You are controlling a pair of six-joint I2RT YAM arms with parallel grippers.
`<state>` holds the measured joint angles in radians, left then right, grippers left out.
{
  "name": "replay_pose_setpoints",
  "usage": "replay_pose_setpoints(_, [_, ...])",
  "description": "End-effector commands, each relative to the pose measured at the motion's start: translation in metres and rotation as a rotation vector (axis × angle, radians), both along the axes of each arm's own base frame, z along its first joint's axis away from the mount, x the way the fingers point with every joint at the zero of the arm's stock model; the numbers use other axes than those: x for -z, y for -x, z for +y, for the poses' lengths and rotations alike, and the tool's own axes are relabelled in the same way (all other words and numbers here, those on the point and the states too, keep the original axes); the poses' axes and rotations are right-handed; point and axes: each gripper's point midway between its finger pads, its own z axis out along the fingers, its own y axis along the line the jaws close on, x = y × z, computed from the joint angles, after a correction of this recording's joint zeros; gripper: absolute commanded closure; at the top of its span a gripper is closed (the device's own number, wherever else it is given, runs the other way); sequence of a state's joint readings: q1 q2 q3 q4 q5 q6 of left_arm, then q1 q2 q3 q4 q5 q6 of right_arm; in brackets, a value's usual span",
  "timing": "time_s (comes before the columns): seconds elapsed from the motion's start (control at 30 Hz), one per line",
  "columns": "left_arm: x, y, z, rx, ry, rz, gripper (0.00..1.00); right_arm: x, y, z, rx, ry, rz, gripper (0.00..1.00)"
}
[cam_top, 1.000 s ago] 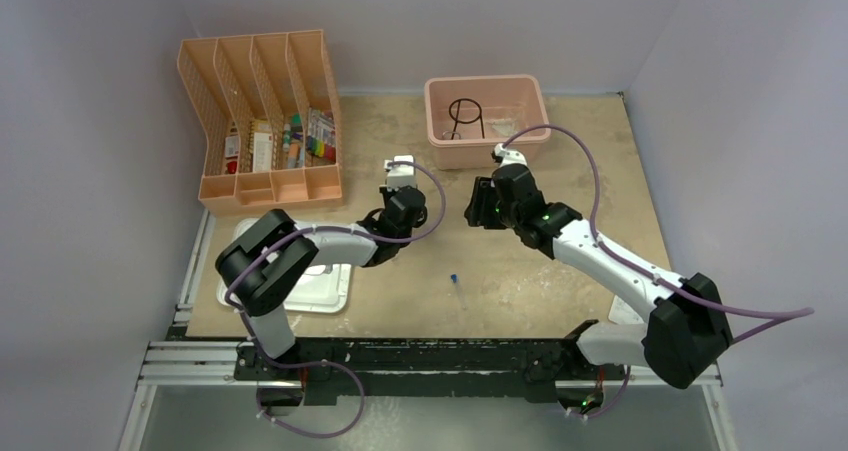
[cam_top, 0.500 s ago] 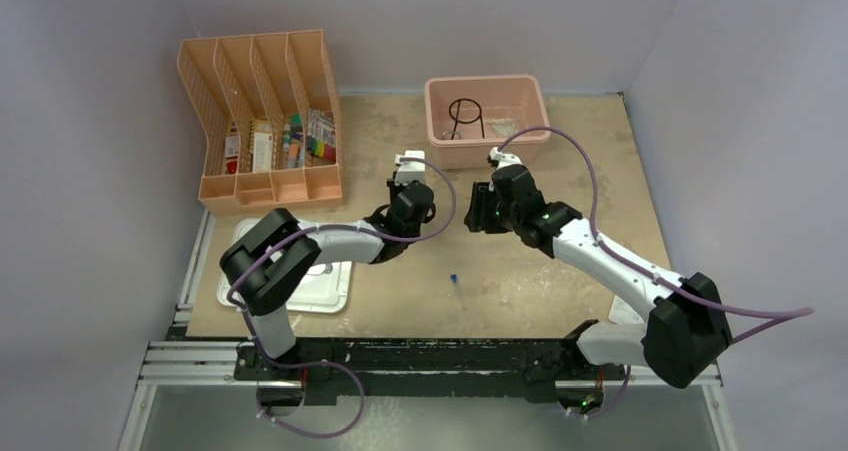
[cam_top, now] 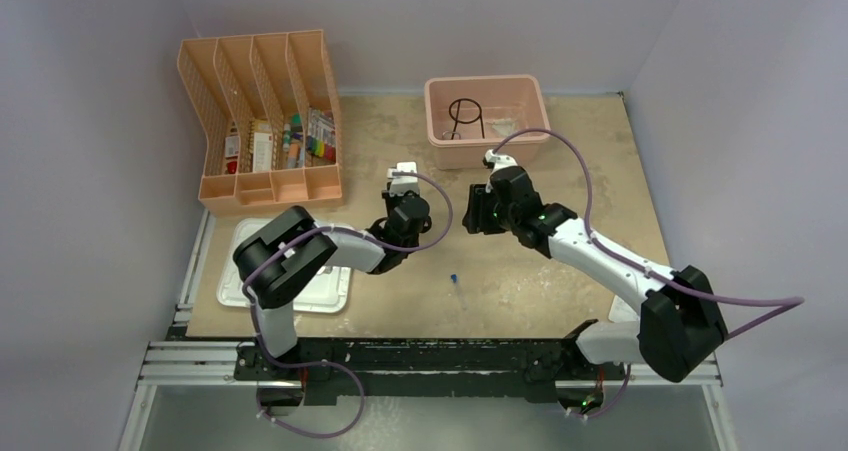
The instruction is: Organize the chemistry lab equipment
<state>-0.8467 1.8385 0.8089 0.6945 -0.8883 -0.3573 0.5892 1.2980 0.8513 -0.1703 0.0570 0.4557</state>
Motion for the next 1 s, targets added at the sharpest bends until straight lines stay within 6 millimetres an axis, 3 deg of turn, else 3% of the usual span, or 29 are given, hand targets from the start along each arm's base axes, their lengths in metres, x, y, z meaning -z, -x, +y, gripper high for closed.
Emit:
replay_pose_setpoints(0.0, [-0.007, -0.006, -0.008, -0.022, 0.107, -0.057, 0.94, -0.006, -0.008, 0.002, -0.005, -0.02, -0.034, 0.49])
replay_pose_setpoints(0.2, [0.009, -0.006, -0.015, 0.005, 0.137, -0.031, 0.94, -0.006, -0.012, 0.001, -0.003, -0.02, -0.029, 0.49])
replay_pose_setpoints(0.4, [0.004, -0.01, -0.02, 0.049, 0.143, -0.024, 0.92, -0.007, -0.014, 0.003, 0.001, -0.038, -0.022, 0.49])
replay_pose_setpoints(0.63, [0.004, -0.011, -0.001, 0.021, -0.098, 0.018, 0.93, -0.004, -0.012, 0.003, 0.003, -0.05, -0.015, 0.49])
replay_pose_setpoints(0.97, [0.022, -0.015, -0.017, 0.083, -0.125, 0.078, 0.93, -0.001, -0.008, 0.001, 0.012, -0.055, -0.005, 0.49])
